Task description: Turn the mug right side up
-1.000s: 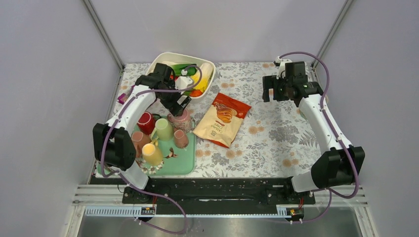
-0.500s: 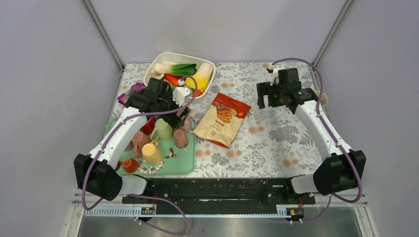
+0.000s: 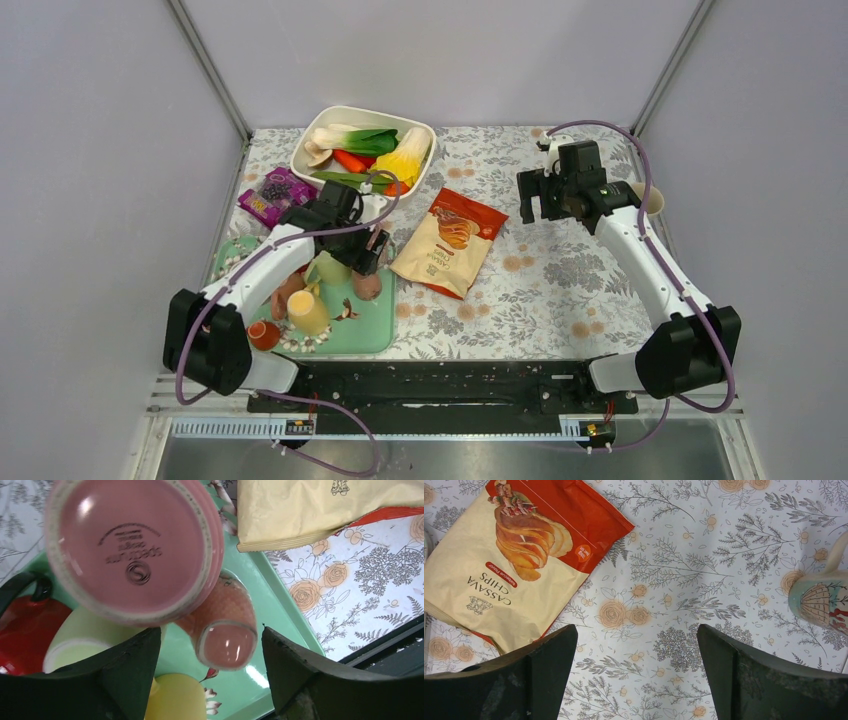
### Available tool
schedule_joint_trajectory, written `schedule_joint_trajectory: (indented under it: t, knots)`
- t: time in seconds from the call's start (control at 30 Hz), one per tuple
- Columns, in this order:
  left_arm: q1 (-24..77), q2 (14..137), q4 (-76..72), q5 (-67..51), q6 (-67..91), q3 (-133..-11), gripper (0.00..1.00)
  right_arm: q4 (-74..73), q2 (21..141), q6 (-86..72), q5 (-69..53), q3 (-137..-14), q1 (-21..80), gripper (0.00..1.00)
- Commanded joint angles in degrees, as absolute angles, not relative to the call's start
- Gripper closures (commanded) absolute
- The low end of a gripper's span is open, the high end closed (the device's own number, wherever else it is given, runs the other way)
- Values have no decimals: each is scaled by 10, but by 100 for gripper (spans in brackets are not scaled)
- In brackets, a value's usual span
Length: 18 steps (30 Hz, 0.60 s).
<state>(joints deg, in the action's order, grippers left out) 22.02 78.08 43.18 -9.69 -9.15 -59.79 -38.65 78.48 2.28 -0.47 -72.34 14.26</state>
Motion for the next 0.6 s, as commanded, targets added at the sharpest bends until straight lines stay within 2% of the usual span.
schedule_joint_trajectory:
  t: [0.0, 0.27, 0.4, 0.57]
  knots:
    - [233, 812, 402, -98, -70, -590, 26, -369, 765, 24, 13, -724, 149, 1]
    - [262, 795, 435, -164, -139, -574, 40, -367, 769, 25, 11, -723, 150, 1]
    - [306, 797, 482, -172, -202, -572, 41, -366, 773, 26, 7, -723, 150, 0]
    - [307, 803, 523, -177, -264, -574, 42, -366, 769, 27, 5, -719, 151, 1]
